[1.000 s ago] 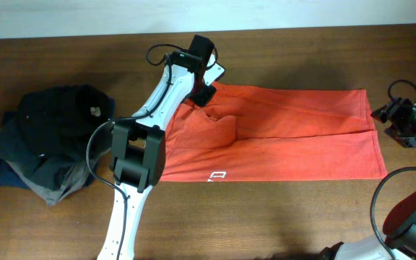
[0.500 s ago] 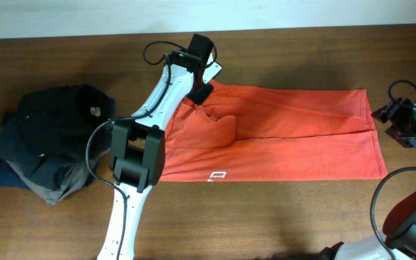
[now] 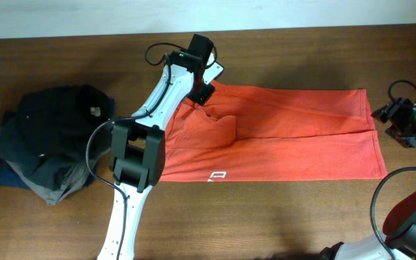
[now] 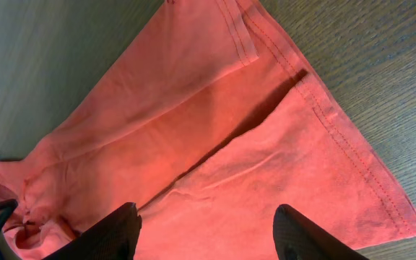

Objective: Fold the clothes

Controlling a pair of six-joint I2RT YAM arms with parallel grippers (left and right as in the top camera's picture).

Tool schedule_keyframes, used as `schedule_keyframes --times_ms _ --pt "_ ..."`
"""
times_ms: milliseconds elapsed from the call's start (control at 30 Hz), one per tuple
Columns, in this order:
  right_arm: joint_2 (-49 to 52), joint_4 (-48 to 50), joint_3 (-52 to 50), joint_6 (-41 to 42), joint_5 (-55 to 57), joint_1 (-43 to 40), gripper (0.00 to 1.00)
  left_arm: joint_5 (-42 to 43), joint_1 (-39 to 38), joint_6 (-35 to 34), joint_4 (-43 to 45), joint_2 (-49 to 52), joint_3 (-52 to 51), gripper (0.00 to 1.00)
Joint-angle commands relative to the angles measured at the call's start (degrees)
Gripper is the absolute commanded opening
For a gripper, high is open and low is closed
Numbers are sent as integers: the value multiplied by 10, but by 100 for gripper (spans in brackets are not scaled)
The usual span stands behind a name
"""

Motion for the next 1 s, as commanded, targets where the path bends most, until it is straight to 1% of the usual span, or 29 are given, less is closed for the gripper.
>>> schedule_keyframes --times_ms 0,33,67,100,133,200,333,400,433,467,567,733,833,967 --pt "-9 2 8 -5 5 2 64 9 -1 3 -10 0 12 4" --pt "-9 2 8 -5 5 2 64 11 -3 3 -13 0 12 10" --pt "-9 2 8 -5 5 2 64 11 -5 3 -15 0 12 25" --pt "-9 2 8 -5 5 2 64 11 -8 3 -16 0 12 36" --pt "-9 2 8 -5 5 2 64 11 -10 3 -16 2 12 42" --pt "-9 2 8 -5 5 2 64 11 -12 3 -16 3 12 49" --pt "-9 0 8 -5 5 2 64 11 -11 3 -16 13 12 49" --pt "-9 0 8 -5 5 2 64 11 -11 3 -13 20 12 48" --pt "-9 0 8 -5 5 2 64 11 -11 3 -12 24 12 46" --pt "-9 0 8 -5 5 2 64 11 -11 3 -12 27 12 41" --pt "-9 0 8 -5 5 2 64 6 -11 3 -9 29 12 22" --pt "-9 0 8 -5 5 2 64 -13 -11 3 -8 29 31 0" --pt "-9 0 8 -5 5 2 64 -22 -11 3 -19 29 55 1" --pt "-9 0 8 -5 5 2 64 -22 -11 0 -66 29 127 1"
